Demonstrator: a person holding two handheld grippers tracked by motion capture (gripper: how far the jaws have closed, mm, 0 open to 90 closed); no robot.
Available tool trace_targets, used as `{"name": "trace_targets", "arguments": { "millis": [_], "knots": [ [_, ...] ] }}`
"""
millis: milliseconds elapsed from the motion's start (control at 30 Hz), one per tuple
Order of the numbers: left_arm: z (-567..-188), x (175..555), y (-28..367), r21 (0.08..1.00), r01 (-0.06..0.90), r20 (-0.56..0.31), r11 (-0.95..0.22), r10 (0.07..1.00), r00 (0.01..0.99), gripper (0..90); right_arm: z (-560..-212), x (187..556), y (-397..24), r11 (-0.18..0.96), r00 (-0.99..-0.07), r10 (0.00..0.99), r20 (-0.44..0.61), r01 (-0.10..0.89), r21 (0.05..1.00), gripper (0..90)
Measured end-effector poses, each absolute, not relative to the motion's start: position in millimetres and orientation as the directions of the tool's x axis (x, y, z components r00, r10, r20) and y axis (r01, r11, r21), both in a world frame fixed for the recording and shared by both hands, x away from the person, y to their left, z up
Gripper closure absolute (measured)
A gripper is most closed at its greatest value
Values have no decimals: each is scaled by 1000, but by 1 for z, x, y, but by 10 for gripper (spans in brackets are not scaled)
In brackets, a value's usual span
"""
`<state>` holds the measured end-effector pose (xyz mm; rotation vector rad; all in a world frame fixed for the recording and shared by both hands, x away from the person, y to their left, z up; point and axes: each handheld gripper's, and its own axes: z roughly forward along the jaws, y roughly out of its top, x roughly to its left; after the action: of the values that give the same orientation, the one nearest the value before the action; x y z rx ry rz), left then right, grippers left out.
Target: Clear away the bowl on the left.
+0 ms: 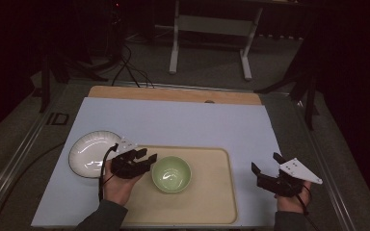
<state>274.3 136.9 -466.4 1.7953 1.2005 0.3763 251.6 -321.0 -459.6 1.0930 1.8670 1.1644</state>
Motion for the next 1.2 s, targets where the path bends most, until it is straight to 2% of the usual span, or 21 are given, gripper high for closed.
{"name": "trace_targets", "arguments": {
  "millis": [433,633,933,1200],
  "knots": [
    [-440,266,183,864,495,-165,-96,874,458,551,-460,252,-321,247,-424,900,-101,303,921,141],
    [-435,263,208,871,487,-158,-66,901,404,547,-460,252,-321,244,-423,901,-98,307,920,141],
    [-436,258,236,876,480,-96,-49,957,273,426,-460,252,-322,240,-419,903,-97,306,921,141],
    [-437,253,249,884,465,-42,-55,980,195,331,-460,251,-323,233,-415,905,-91,306,923,141]
  ]
}}
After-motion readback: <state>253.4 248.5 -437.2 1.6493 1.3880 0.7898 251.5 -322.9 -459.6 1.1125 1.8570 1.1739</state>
